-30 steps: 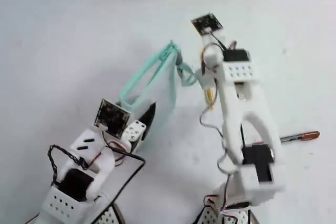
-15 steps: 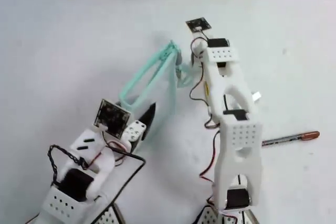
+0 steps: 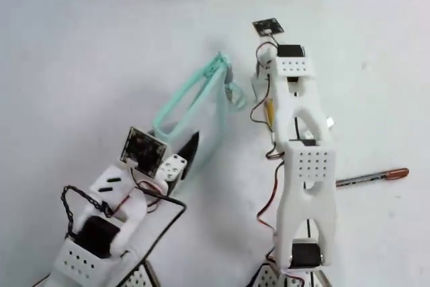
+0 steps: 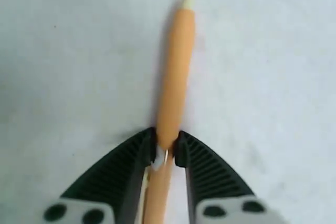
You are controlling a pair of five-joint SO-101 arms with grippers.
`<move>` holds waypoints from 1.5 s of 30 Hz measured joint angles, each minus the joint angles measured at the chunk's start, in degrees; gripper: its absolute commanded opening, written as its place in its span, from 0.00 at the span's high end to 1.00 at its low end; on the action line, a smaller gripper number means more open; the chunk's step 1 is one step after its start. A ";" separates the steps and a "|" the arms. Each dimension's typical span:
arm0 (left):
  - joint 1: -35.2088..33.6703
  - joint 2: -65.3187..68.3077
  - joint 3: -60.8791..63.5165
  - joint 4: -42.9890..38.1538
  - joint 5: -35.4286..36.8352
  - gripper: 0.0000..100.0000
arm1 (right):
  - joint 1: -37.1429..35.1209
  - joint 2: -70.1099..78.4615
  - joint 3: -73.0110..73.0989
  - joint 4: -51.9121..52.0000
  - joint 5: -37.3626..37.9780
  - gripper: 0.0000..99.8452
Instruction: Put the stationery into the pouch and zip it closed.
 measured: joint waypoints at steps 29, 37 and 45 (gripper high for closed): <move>0.00 0.00 0.00 0.00 0.00 0.86 | 4.84 -1.85 1.58 0.79 -10.64 0.98; 0.00 0.00 0.00 0.00 0.00 0.86 | 5.01 -12.40 15.47 -1.58 -13.45 0.98; 0.00 0.00 0.00 0.00 0.00 0.86 | 2.90 -38.95 49.93 -23.21 -13.98 0.98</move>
